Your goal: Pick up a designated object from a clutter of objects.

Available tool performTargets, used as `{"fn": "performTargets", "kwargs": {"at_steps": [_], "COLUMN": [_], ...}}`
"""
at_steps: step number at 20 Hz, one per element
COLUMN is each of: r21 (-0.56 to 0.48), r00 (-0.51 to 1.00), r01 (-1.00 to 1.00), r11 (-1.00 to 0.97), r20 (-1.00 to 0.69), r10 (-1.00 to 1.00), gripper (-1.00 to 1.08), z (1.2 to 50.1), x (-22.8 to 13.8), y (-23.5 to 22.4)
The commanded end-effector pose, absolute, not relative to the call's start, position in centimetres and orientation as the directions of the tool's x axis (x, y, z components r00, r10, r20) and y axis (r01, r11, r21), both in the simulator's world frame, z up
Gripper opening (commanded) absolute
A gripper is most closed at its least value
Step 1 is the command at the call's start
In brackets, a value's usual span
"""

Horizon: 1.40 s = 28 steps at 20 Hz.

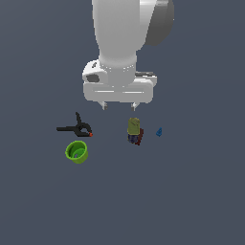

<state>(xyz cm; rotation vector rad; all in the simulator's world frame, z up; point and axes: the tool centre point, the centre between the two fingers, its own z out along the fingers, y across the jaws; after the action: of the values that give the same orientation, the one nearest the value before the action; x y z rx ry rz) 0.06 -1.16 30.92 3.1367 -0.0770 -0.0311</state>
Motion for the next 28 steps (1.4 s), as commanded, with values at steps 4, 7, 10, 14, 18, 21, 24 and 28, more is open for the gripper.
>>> {"fn": "performTargets", "kwargs": {"at_steps": [4,7,10,14,18,21,24,28], "r21": [0.002,-0.003,-0.006,-0.005,-0.002,0.003,0.009,0.018], "r00": [0.999,0.998,0.998,0.998,1.000,1.000,0.997,0.982], "r01": [-0.051,-0.058,-0.062,-0.057,-0.025,0.019,0.080,0.188], "r11": [-0.999,-0.998,-0.998,-0.998,-1.000,-1.000,-0.997,-0.982], "r20": [-0.014,0.000,0.008,0.007,0.007,0.006,0.005,0.001], "r10": [-0.051,-0.058,-0.062,-0.057,-0.025,0.019,0.081,0.188], "gripper": [1.00,1.00,1.00,1.00,1.00,1.00,1.00,1.00], "z": [31.3,32.3,32.9,32.7,32.1,31.3,30.3,28.3], "x": [0.2,0.4,0.5,0.5,0.5,0.6,0.6,0.5], "y": [-1.1,-0.8,-0.7,-0.7,-0.2,0.4,1.3,2.9]}}
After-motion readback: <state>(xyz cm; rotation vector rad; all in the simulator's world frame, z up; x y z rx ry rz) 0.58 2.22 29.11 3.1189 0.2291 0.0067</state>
